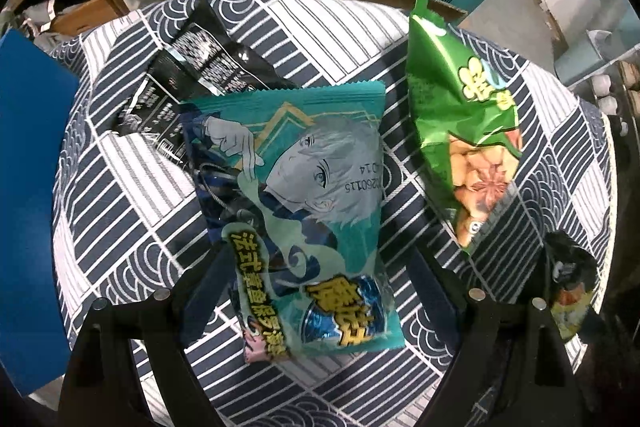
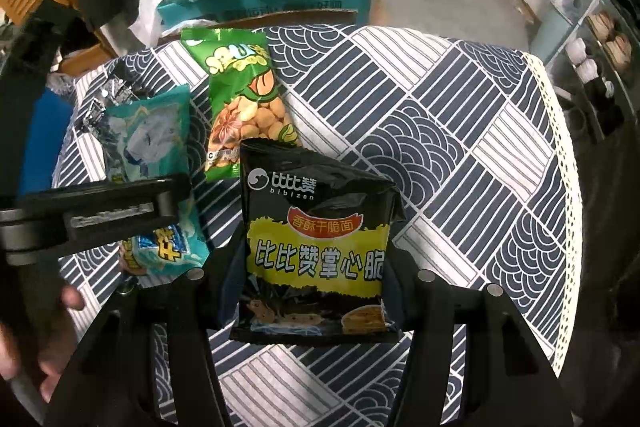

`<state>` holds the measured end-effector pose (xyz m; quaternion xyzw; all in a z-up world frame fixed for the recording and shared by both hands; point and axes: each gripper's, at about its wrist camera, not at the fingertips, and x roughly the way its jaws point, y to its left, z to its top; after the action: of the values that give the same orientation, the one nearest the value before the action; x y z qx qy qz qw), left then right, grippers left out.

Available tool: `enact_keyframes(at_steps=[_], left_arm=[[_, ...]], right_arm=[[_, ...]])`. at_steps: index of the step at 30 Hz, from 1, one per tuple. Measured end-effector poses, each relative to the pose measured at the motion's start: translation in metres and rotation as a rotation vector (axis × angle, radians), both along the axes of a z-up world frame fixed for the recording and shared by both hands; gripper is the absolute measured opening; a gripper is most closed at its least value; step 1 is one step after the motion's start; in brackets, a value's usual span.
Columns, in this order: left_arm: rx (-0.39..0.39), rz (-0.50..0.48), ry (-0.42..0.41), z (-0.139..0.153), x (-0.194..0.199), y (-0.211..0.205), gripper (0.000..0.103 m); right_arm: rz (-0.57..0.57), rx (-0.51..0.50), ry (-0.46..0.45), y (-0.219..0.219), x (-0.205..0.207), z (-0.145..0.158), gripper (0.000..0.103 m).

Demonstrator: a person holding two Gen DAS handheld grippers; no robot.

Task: Organize snacks
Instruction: 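Lift the black bag with right tool while left tool grasps the teal anime-print bag, then carry the teal bag with left tool while right tool carries the black bag to the box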

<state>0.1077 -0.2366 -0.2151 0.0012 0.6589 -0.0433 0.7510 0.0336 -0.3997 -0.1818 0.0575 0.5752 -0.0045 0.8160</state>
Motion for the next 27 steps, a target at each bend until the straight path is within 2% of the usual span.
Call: enact_keyframes(at_steps=[6,8,11,20,22,27], left_arm=[[0.013,-0.043,-0.015,-0.01,-0.003,-0.004,0.088],[0.01,-0.055,-0.036,-0.009,-0.007,-0.001,0.075],[-0.03,-0.081,-0.054,-0.005,-0.013,0.004,0.067],[-0.019,-0.168,-0.095,0.02,-0.035,0.026,0.064],[-0.006,-0.193,-0.11,0.028,-0.039,0.031,0.058],[-0.003,-0.237,-0.137,0.043,-0.048,0.045,0.058]], right_arm=[[0.004,0.0,0.007,0.0,0.0,-0.003,0.058],[0.005,0.001,0.008,0.0,0.0,-0.003,0.058],[0.01,0.0,0.008,0.002,0.0,-0.002,0.058],[0.037,0.013,-0.013,0.017,0.0,0.01,0.058],[0.044,0.011,-0.019,0.023,0.0,0.014,0.058],[0.068,0.003,-0.032,0.039,-0.003,0.025,0.058]])
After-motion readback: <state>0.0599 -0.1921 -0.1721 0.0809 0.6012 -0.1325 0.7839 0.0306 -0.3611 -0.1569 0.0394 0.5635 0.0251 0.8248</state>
